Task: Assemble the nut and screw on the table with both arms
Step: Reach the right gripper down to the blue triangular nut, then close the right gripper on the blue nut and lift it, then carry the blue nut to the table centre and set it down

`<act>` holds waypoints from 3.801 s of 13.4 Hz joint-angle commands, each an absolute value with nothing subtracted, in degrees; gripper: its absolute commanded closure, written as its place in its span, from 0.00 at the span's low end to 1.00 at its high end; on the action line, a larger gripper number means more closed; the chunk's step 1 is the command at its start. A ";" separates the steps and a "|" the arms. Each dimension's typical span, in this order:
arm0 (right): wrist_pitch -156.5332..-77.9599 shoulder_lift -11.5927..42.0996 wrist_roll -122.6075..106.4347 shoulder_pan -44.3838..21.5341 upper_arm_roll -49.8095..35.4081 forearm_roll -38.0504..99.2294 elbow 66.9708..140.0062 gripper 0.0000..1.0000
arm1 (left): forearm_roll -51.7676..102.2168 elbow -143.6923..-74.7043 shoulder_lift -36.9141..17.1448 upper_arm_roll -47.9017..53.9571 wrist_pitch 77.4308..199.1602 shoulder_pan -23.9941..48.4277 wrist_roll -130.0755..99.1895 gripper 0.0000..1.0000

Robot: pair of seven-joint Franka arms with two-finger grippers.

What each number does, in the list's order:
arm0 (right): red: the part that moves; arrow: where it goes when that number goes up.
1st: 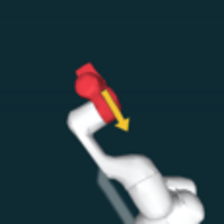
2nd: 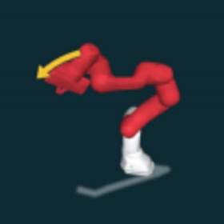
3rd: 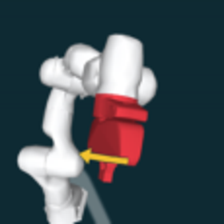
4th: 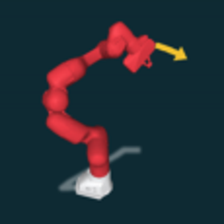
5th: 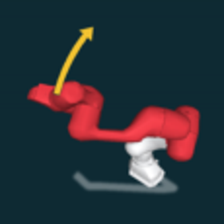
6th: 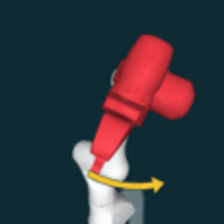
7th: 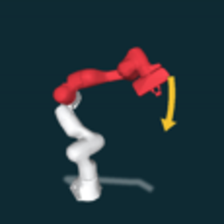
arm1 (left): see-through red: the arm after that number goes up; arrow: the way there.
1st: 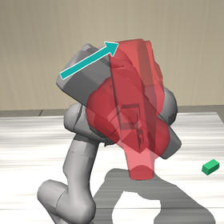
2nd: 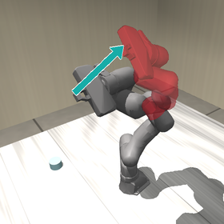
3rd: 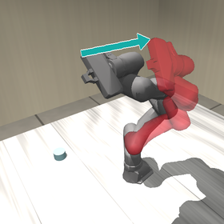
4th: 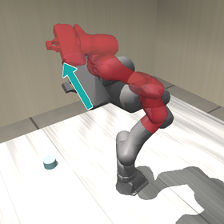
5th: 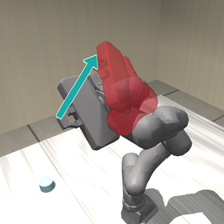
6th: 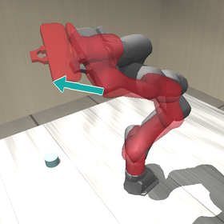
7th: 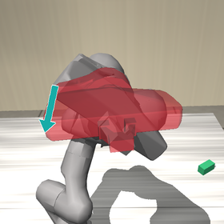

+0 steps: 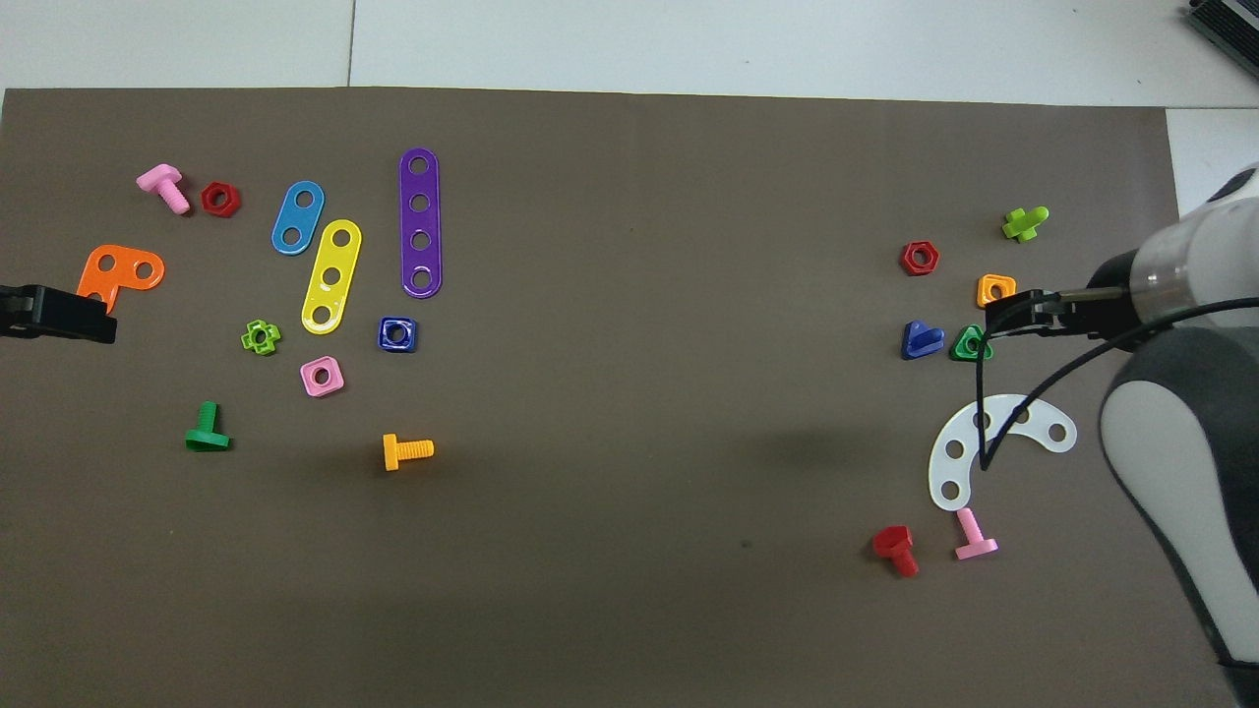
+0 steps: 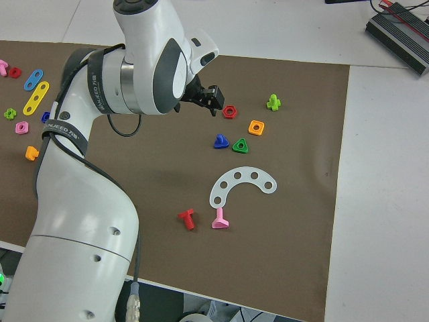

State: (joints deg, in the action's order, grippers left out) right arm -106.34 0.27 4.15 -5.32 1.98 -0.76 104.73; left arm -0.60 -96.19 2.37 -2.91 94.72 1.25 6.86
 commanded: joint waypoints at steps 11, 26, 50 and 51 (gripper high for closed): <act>-137.98 11.24 -6.94 -2.55 1.93 1.22 123.92 0.23 | -1.76 -97.73 3.78 -3.16 95.10 1.67 6.24 0.00; -142.73 13.62 -6.42 -2.81 1.93 2.46 123.40 1.00 | -1.76 -97.73 3.69 -3.16 95.10 1.67 6.24 0.00; -133.94 28.03 49.30 -37.17 1.23 1.32 95.19 1.00 | -1.76 -97.73 3.78 -3.16 95.10 1.67 6.24 0.00; -135.69 28.30 49.39 -37.18 1.32 1.06 95.19 1.00 | -1.76 -97.73 3.69 -3.16 95.10 1.67 6.24 0.00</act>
State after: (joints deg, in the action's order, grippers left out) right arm -133.98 26.49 48.23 -36.81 1.00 1.19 97.08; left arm -0.60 -96.19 2.37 -2.91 94.72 1.26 6.86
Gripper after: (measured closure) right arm 0.819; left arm 0.000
